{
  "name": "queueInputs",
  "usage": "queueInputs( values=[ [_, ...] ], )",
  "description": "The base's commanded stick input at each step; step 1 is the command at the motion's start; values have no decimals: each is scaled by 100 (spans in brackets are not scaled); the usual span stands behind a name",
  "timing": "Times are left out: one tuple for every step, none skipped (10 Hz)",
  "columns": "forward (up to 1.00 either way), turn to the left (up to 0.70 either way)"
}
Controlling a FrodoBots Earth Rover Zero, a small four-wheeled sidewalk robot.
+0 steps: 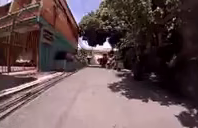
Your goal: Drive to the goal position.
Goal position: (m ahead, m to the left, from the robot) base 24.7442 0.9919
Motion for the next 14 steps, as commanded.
queueInputs(
  values=[
    [100, 0],
    [100, 0],
    [100, 0],
    [100, 0],
    [100, 0],
    [100, 0],
    [100, 0],
    [100, 0],
    [100, 0],
    [100, 0],
    [100, 0],
    [100, 0],
    [100, 0],
    [100, 0]
  ],
)
